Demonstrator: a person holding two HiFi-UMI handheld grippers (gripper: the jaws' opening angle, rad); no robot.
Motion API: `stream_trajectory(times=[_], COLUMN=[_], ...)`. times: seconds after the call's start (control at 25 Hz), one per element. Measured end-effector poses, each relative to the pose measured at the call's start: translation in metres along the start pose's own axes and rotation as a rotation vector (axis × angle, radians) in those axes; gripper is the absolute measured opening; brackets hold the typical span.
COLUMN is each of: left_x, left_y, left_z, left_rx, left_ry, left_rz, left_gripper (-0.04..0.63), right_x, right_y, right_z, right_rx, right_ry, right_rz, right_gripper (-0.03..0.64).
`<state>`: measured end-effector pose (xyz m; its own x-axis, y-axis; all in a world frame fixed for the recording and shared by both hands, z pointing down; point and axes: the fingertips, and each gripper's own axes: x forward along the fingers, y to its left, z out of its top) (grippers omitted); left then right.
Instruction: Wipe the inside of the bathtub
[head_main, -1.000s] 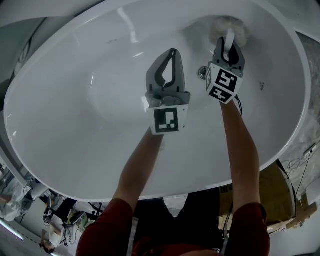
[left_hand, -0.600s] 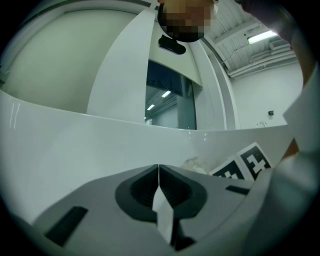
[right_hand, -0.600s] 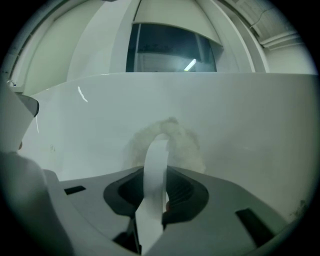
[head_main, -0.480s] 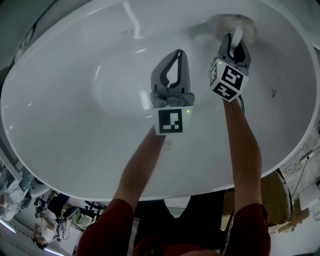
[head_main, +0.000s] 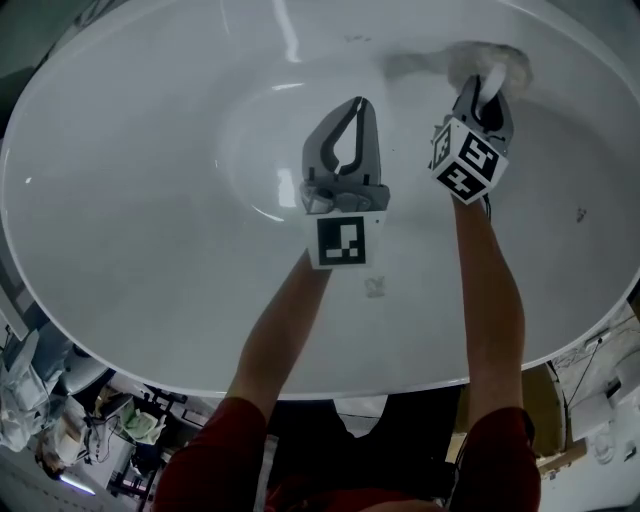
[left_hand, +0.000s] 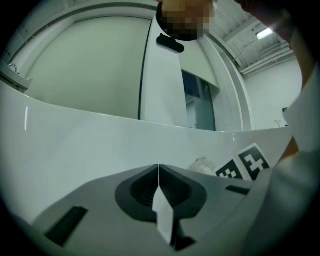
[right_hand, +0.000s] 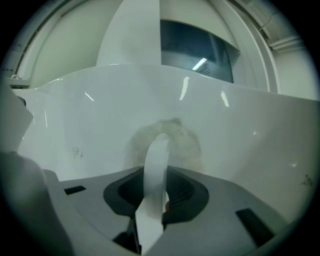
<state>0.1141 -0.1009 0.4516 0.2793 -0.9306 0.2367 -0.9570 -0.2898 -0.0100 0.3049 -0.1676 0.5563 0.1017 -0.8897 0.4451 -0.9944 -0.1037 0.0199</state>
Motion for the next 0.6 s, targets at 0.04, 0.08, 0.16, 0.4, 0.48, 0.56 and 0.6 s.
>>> stream_trajectory(times=[0.04,0.08,0.16,0.4,0.48,0.56,0.6], left_x=[-0.005,-0.011,-0.023,-0.061,-0.075,-0.090,-0.096], left_y=[0.013,0.027,0.056,0.132,0.158,0.183,0.196], left_z=[-0.001,-0.002,-0.004,-0.010,-0.012,-0.014,-0.015], left_rx=[-0.007,-0.013,-0.018,0.009,0.000,0.005,0.005], left_ry=[-0.002,-0.004,-0.008,0.010,0.009,0.007,0.006], left_rz=[0.012,0.023,0.047,0.096,0.123,0.146,0.157], left_gripper=[0.015,0.015,0.015,0.015,0.015,0.015,0.015], right_x=[-0.001,-0.003,-0.007,-0.019,-0.023,-0.027,-0.028], right_y=[0.014,0.028,0.059,0.154,0.178,0.197,0.206], right_z=[-0.001,-0.002,-0.003,0.002,0.002,0.001,0.000], right_rx=[-0.001,0.000,-0.003,-0.040,-0.019,0.002,0.012], right_ry=[0.002,0.004,0.005,-0.007,-0.005,-0.002,0.000], right_rz=[0.003,0.005,0.017,0.084,0.078,0.064,0.057], right_gripper=[0.095,0.095,0.095,0.096,0.096,0.097,0.097])
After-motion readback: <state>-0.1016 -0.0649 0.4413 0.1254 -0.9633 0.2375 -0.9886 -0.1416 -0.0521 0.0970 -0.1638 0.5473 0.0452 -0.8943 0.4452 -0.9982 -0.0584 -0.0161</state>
